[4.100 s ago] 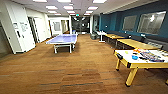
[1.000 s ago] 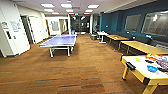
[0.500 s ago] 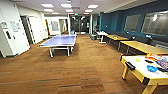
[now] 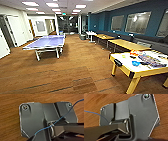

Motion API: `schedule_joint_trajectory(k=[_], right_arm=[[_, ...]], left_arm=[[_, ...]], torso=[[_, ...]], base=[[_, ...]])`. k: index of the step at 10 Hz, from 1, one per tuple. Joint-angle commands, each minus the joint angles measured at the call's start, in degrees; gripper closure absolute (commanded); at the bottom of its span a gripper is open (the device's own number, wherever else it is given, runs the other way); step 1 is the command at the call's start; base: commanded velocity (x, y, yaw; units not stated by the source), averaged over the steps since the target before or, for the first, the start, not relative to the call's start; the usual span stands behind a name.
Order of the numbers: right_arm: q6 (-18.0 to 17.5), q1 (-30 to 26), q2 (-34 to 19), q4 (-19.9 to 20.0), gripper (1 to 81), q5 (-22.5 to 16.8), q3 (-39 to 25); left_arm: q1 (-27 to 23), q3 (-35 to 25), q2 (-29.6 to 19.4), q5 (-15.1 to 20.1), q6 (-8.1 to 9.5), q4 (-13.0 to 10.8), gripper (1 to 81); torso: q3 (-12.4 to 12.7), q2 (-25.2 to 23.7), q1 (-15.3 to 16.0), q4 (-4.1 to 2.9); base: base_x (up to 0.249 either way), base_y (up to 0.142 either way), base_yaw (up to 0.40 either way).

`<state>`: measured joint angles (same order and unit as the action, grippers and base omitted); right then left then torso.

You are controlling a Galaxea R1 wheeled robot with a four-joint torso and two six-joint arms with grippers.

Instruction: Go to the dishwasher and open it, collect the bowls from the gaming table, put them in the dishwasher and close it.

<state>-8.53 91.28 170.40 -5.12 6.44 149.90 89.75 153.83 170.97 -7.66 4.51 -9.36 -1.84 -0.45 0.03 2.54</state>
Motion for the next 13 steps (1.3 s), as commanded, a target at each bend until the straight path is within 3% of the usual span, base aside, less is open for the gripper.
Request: schedule_joint_trajectory(k=[1,13], right_arm=[[0.27,-2.54,-0.03,-0.15,1.0,-2.83,-0.23],[1.06,-2.64,1.37,-0.24,1.0,-3.01,1.27]], left_arm=[[-1.98,-0.11,-0.19,2.65,-0.29,-1.01,1.0],[-2.33,-0.11,-0.45,2.91,-0.12,-0.48,1.0]], torso=[[0.00,0.00,0.00,0.00],[0.00,0.00,-0.02,0.00]], base=[[0.000,0.000,-0.400],[0.000,0.000,-0.400]])
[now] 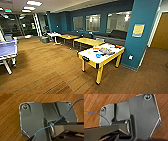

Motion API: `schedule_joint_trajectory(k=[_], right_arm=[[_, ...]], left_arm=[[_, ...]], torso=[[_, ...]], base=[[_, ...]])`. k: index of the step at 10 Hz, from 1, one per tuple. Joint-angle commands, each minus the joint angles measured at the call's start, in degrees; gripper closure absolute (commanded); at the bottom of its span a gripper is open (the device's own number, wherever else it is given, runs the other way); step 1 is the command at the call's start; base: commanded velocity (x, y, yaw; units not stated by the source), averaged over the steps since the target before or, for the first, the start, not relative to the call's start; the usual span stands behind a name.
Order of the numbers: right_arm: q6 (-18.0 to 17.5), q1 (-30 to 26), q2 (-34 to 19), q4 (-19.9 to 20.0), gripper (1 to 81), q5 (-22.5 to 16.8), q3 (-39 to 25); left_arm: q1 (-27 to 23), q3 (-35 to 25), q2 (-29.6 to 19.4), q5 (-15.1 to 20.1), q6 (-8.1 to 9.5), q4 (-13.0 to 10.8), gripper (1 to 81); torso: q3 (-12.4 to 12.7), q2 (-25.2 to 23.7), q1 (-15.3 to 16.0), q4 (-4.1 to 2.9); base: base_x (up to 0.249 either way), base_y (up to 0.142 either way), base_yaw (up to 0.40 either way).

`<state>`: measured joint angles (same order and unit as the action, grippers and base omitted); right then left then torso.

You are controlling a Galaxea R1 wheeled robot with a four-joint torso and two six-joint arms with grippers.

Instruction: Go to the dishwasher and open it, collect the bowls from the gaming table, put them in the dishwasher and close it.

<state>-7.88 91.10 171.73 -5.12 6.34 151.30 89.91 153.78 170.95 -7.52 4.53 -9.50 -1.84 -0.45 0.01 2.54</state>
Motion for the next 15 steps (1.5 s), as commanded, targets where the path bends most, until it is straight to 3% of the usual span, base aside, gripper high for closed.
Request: schedule_joint_trajectory(k=[1,8,15], right_arm=[[0.40,-2.45,0.04,-0.24,1.0,-2.91,-0.14],[0.40,-2.01,0.04,-0.15,1.0,-2.82,-0.14],[0.40,-2.28,0.13,-0.24,1.0,-2.91,-0.14]], left_arm=[[-2.49,-0.06,-0.43,2.69,-0.14,-0.26,1.0],[-2.41,-0.06,-0.43,2.51,-0.14,-0.08,1.0],[-2.14,-0.06,-0.69,2.34,0.21,0.09,1.0]], torso=[[0.00,0.00,0.00,0.00],[0.00,0.00,0.00,0.00],[0.00,0.00,0.00,0.00]], base=[[0.000,0.000,-0.400],[0.000,0.000,-0.371],[0.000,0.000,-0.038]])
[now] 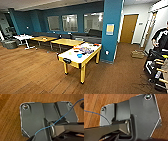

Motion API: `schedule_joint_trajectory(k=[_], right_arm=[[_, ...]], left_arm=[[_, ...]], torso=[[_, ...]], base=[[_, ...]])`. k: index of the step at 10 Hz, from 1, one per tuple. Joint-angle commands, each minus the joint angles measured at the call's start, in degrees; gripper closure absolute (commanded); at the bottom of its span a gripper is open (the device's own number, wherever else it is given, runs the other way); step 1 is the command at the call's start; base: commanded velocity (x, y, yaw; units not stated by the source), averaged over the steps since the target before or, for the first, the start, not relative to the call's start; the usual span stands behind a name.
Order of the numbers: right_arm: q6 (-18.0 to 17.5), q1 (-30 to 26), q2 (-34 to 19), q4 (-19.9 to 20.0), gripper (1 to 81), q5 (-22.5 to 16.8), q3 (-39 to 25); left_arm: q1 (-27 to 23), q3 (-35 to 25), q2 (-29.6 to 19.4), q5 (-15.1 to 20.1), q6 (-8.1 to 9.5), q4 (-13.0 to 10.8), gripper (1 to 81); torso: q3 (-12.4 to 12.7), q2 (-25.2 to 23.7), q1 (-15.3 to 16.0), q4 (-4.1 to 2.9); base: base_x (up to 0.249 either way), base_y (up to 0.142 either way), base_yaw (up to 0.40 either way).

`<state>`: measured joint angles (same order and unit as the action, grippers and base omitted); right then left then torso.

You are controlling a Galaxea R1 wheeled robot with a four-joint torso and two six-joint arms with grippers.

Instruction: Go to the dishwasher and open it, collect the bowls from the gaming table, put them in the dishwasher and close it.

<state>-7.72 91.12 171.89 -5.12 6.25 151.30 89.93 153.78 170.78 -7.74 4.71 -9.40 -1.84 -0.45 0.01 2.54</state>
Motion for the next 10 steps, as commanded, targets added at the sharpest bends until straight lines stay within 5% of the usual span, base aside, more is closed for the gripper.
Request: schedule_joint_trajectory(k=[1,10], right_arm=[[0.25,-2.30,-0.03,-0.15,1.0,-2.83,-0.14],[0.33,-2.13,0.06,-0.24,1.0,-2.83,-0.05]], left_arm=[[-2.17,-0.06,-0.52,2.64,0.04,-0.01,1.0],[-2.17,-0.06,-0.43,2.73,0.04,-0.36,1.0]], torso=[[0.00,0.00,0.00,0.00],[0.02,-0.02,0.02,0.00]], base=[[0.000,0.000,0.000],[0.102,0.000,0.000]])
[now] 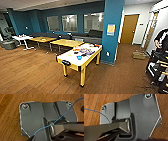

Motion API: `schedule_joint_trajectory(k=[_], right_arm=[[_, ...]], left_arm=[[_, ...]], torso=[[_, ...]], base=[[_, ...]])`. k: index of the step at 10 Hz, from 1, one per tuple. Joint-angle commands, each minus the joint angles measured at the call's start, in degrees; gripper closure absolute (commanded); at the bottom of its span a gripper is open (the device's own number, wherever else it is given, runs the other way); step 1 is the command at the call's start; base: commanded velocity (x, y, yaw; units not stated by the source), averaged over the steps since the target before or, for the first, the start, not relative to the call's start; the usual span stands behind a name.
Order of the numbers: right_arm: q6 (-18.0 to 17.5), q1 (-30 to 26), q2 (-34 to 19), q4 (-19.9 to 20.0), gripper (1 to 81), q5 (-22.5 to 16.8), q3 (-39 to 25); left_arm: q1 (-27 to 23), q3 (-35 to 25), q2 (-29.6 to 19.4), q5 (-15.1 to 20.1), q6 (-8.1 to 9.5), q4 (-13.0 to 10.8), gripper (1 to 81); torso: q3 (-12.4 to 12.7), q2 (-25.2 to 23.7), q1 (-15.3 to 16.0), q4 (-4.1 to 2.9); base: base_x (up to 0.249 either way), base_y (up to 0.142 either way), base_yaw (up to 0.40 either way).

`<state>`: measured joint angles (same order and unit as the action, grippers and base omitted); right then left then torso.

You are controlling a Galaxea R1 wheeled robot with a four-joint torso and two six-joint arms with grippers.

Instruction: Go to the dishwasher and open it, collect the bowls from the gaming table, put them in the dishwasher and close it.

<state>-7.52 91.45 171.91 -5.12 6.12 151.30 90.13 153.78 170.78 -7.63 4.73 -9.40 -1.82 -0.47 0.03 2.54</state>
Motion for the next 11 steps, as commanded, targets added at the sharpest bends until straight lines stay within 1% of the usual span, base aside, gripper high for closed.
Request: schedule_joint_trajectory(k=[1,11], right_arm=[[0.14,-2.46,0.04,-0.24,1.0,-2.69,-0.05],[0.13,-2.54,0.12,-0.24,1.0,-2.69,-0.05]], left_arm=[[-2.36,-0.06,-0.52,2.62,-0.07,-0.36,1.0],[-2.36,-0.06,-0.43,2.53,-0.07,-0.09,1.0]], torso=[[0.00,0.00,0.00,0.00],[0.00,0.00,0.00,0.00]], base=[[0.134,0.000,0.000],[0.150,0.073,0.000]])
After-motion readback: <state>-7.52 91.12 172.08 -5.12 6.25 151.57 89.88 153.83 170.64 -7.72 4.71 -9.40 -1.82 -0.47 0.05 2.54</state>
